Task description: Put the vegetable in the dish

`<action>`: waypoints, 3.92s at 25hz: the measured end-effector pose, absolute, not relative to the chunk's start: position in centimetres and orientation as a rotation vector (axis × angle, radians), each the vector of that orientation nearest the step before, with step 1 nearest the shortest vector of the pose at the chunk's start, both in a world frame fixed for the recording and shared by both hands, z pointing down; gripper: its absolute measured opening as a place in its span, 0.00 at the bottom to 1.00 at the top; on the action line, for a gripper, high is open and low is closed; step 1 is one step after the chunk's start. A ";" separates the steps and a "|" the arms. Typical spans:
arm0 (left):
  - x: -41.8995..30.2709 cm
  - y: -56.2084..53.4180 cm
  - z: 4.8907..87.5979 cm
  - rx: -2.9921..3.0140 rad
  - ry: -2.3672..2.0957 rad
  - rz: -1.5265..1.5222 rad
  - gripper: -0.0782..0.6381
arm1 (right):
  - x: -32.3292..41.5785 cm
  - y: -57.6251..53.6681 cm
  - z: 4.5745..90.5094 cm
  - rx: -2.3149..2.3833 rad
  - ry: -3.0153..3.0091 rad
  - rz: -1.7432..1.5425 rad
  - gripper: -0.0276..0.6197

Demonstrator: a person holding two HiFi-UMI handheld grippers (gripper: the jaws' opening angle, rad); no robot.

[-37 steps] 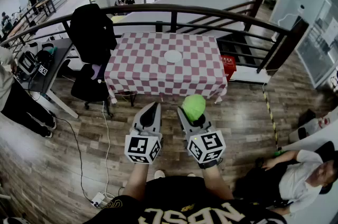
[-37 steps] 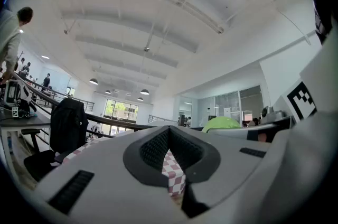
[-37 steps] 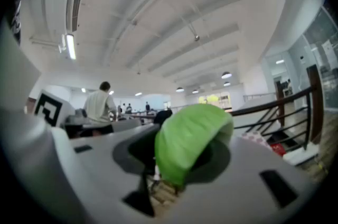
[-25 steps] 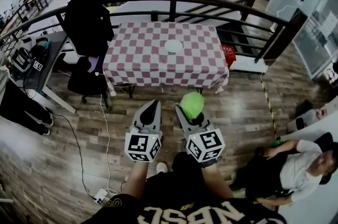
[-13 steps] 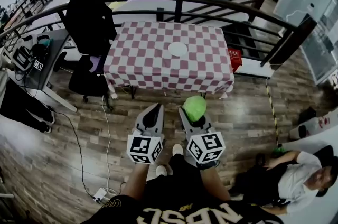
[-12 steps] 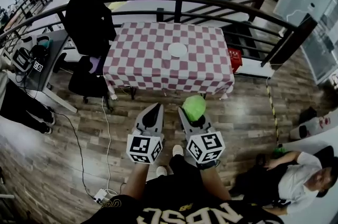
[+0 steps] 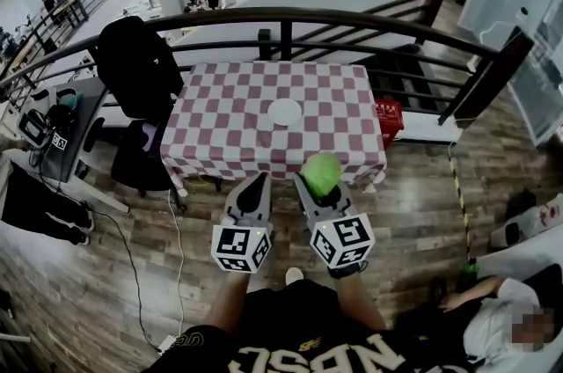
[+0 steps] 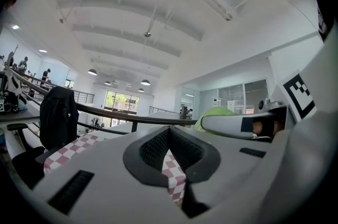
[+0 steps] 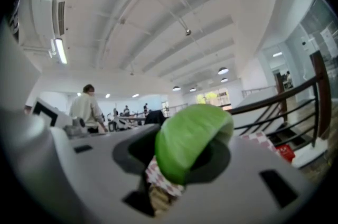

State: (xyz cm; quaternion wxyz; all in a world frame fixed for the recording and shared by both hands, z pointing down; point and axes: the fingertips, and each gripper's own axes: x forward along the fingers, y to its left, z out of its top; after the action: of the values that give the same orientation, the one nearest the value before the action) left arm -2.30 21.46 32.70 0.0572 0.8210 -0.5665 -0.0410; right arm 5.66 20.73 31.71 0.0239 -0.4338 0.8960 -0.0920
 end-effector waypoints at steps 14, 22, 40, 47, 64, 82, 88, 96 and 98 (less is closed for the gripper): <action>-3.2 12.6 36.9 2.386 -1.750 -0.053 0.13 | 5.0 11.3 35.7 -1.284 2.830 -0.412 0.28; -6.8 1.5 36.7 2.424 -1.706 -0.107 0.13 | 1.7 1.6 36.0 -1.336 2.854 -0.458 0.28; -13.8 -15.2 42.1 2.459 -1.516 -0.022 0.13 | 0.1 -12.6 42.9 -1.389 2.905 -0.672 0.28; -13.1 -17.1 47.2 2.387 -1.451 0.059 0.13 | 1.5 -14.8 49.9 -1.359 3.098 -0.810 0.28; -14.7 -21.8 58.0 2.189 -1.444 0.186 0.13 | -6.0 -21.3 64.0 -0.817 2.756 -1.479 0.28; -12.9 -23.6 64.7 2.414 -1.084 0.410 0.22 | -8.1 -23.2 68.1 -0.725 2.636 -1.712 0.28; -9.3 -22.9 65.6 2.575 -0.653 0.515 0.54 | -7.7 -23.0 68.2 -0.653 2.626 -1.769 0.28; -5.8 -22.5 68.5 2.715 -0.312 0.827 0.72 | -7.4 -23.3 68.0 -0.593 2.581 -1.821 0.28; -5.3 -22.4 69.2 2.756 -0.242 0.907 0.71 | -7.5 -23.4 68.0 -0.593 2.574 -1.822 0.28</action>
State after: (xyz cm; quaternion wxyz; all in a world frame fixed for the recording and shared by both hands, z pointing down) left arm -5.28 -22.36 69.20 0.1149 0.9403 -0.0826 0.3096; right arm -7.48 -23.43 67.97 -0.0338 -0.1846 0.8017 -0.5675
